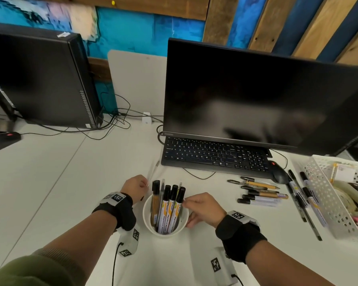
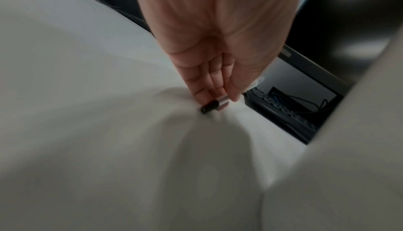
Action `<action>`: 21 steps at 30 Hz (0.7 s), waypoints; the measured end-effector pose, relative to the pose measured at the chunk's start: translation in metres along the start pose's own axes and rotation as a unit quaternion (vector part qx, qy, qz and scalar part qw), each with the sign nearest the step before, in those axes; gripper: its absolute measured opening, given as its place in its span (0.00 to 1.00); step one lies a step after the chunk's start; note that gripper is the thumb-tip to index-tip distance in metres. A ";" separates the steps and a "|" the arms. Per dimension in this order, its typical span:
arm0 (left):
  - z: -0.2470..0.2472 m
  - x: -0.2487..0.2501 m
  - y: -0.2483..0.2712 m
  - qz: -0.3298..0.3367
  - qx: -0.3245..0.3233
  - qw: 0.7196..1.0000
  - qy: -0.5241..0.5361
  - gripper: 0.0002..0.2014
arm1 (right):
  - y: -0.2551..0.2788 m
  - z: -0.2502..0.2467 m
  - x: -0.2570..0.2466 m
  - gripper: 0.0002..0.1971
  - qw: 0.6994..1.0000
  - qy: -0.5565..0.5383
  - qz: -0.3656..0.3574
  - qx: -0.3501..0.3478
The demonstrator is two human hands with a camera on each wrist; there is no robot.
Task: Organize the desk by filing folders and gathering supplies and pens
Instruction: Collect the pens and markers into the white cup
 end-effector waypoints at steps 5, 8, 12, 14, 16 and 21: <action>0.011 0.007 0.011 0.023 -0.034 0.994 0.098 0.12 | -0.005 -0.005 -0.001 0.17 0.997 0.071 -0.007 0.032; 0.019 0.012 0.018 0.023 -0.041 0.991 0.128 0.15 | -0.004 -0.015 0.003 0.15 0.994 0.087 -0.013 0.060; 0.033 0.022 0.030 0.011 -0.035 0.981 0.190 0.11 | 0.000 -0.036 0.011 0.14 0.990 0.104 -0.011 0.097; 0.038 0.026 0.033 0.009 -0.031 0.980 0.197 0.12 | 0.000 -0.047 0.014 0.12 0.987 0.110 -0.005 0.118; 0.047 0.035 0.038 0.012 -0.035 0.980 0.198 0.12 | 0.005 -0.063 0.018 0.12 0.983 0.114 -0.002 0.143; 0.069 0.055 0.050 0.005 -0.043 0.973 0.229 0.12 | 0.012 -0.098 0.029 0.14 0.978 0.135 0.013 0.159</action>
Point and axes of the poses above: each hand's wrist, its own y-axis away from the middle knuckle, its own z-axis out of the palm, x = y × z, the point moved 2 cm from there along -y, towards the middle knuckle, and after that the axes turned 8 degrees about y, right-handed, at the moved point
